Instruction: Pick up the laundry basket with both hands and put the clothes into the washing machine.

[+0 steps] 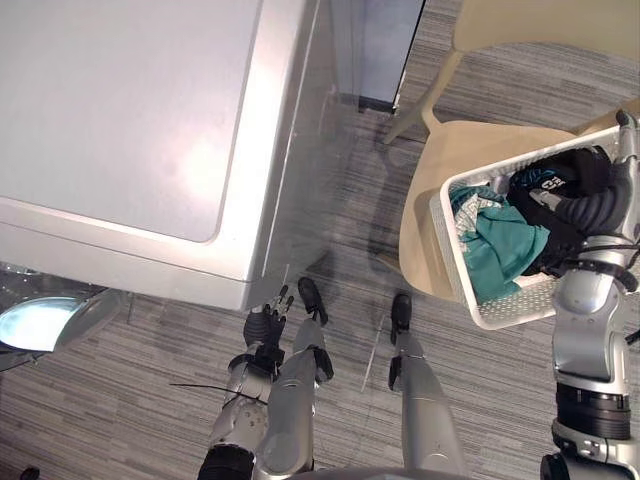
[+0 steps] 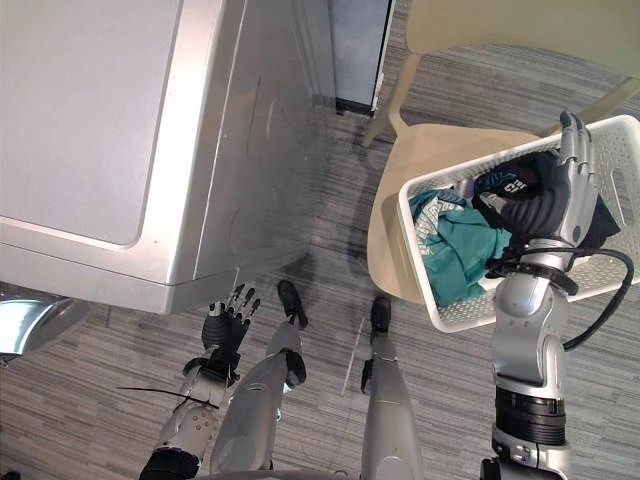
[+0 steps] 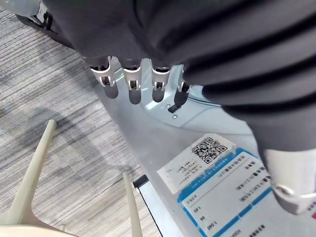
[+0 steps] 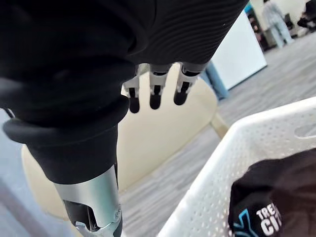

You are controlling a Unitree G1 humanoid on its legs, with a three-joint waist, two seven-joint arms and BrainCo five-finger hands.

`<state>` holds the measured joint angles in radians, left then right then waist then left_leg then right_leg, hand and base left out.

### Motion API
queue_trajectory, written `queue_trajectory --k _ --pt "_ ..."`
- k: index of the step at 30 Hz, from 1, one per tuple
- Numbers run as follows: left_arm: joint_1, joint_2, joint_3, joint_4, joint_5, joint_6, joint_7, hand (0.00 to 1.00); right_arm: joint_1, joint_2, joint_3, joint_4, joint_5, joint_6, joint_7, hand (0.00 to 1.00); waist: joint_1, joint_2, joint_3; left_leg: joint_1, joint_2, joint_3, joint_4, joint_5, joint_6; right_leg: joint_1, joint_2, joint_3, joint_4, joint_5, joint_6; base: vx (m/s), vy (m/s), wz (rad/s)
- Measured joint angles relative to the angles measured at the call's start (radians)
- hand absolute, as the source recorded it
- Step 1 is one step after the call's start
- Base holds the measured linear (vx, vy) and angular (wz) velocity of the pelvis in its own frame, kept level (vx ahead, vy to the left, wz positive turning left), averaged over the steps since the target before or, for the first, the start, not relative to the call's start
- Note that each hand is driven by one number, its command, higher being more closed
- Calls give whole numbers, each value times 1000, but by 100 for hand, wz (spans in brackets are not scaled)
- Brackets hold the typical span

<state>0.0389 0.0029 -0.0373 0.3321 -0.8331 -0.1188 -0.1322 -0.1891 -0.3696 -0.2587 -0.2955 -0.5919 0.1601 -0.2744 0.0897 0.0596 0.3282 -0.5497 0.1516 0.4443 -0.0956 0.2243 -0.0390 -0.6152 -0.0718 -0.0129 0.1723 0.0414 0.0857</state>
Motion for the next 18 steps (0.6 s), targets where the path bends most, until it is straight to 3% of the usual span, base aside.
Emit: queue_trajectory --k 4,8,18 --pt "0 2 1 19 13 1 1 0 54 42 41 21 1 -6 41 0 0 0 0 -1 0 -2 0 1 2 0 0 -1 0 0 0 0 0 0" --pt "1 7 2 23 14 1 2 0 62 90 55 162 10 -8 74 0 4 -1 1 -5 -2 -1 0 0 0 -8 0 2 3 -2 -2 0 0 0" --pt "1 11 0 34 14 0 4 0 2 98 76 305 61 -1 107 0 7 -16 14 -31 -2 10 0 3 4 -46 1 15 20 -8 -6 0 -8 -3"
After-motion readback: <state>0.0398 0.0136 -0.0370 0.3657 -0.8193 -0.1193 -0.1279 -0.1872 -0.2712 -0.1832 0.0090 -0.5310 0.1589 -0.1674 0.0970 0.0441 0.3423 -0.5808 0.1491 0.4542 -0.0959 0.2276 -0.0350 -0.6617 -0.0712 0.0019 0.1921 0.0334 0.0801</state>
